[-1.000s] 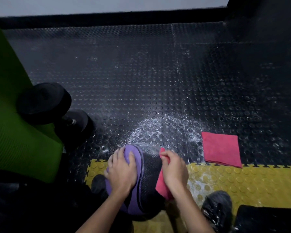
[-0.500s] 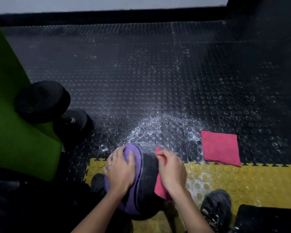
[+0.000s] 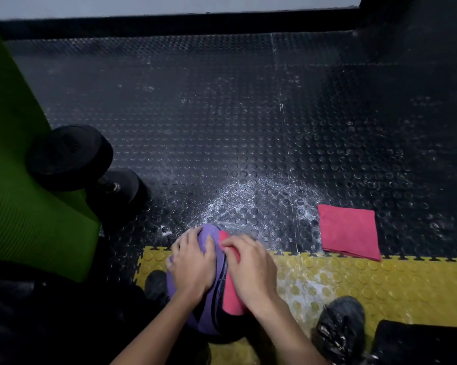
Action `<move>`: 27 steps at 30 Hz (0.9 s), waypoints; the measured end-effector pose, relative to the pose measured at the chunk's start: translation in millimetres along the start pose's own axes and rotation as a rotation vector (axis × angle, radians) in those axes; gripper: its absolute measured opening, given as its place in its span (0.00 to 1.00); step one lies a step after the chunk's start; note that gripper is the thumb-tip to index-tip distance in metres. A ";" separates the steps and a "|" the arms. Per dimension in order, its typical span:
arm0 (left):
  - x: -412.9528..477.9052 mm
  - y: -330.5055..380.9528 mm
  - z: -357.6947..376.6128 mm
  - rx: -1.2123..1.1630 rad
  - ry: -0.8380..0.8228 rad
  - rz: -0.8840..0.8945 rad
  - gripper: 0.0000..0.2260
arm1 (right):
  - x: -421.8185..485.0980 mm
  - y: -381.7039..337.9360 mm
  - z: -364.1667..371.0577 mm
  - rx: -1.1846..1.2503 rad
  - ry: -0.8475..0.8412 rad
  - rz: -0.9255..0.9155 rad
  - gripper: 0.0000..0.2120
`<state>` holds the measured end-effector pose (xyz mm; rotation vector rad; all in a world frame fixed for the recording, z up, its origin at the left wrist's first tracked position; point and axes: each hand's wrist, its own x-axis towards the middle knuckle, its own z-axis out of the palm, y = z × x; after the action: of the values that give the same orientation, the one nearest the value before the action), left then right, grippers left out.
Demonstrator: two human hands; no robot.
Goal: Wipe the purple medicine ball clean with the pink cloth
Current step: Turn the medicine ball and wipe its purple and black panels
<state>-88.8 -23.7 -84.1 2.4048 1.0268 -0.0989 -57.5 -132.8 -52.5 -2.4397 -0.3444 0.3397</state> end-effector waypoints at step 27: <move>-3.1 -2.2 0.6 0.014 0.005 0.043 0.27 | 6.1 6.3 -2.9 -0.022 0.020 0.058 0.09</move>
<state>-92.5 -24.8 -84.8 2.4399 0.9786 -0.0850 -49.8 -137.2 -55.2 -2.4767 -0.2704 0.3379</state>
